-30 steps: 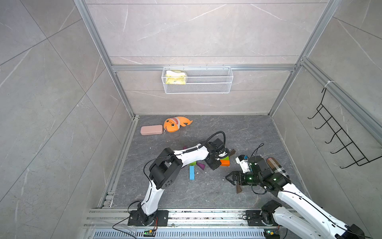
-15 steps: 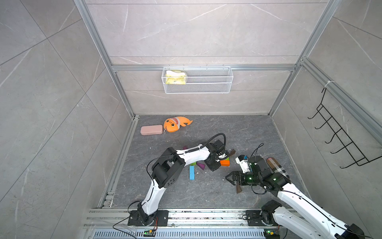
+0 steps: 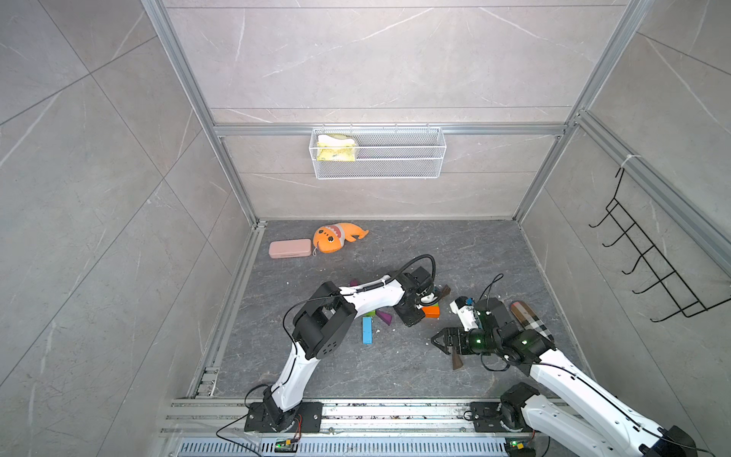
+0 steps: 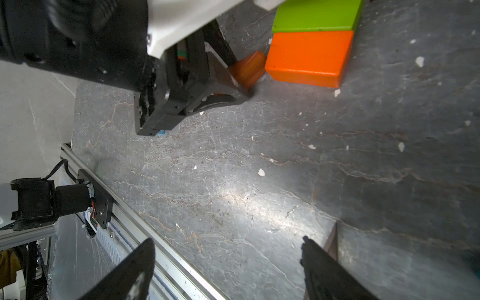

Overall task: Assemble a small pinwheel with building blocks
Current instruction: Assemble the building block at the center of the board.

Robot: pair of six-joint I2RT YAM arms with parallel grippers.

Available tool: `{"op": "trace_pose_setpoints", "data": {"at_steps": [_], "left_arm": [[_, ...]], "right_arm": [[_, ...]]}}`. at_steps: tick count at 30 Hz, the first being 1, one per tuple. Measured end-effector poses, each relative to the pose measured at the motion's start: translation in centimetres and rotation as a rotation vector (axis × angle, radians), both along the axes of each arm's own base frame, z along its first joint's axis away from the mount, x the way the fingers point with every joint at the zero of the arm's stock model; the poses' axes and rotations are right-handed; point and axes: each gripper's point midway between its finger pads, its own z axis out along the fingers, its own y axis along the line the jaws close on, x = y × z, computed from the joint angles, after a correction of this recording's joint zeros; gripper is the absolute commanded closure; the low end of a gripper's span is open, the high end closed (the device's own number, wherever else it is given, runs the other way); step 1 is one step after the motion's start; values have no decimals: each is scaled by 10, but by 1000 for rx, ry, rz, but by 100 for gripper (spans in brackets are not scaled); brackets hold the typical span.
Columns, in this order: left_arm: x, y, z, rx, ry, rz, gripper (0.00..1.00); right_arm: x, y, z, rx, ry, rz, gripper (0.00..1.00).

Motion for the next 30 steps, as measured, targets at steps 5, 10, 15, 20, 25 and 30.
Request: {"op": "trace_pose_setpoints", "data": {"at_steps": [5, 10, 15, 20, 25, 30], "left_arm": [[-1, 1, -1, 15, -12, -9, 62], [0, 3, -1, 23, -20, -10, 58], [2, 3, -1, 28, -30, -7, 55], [4, 6, 20, -13, -69, 35, 57], [1, 24, 67, -106, -131, 187, 83], [-8, 41, 77, -163, -119, 435, 85]], "right_arm": [[0, 0, 0, 0, 0, 1, 12], [-1, 1, 0, 3, 6, 4, 12], [-1, 1, -1, 4, 5, 5, 12], [0, 1, -1, 3, 5, 4, 12], [0, 0, -1, 0, 5, 2, 13], [-1, 1, -6, -8, 28, 5, 13]]}}
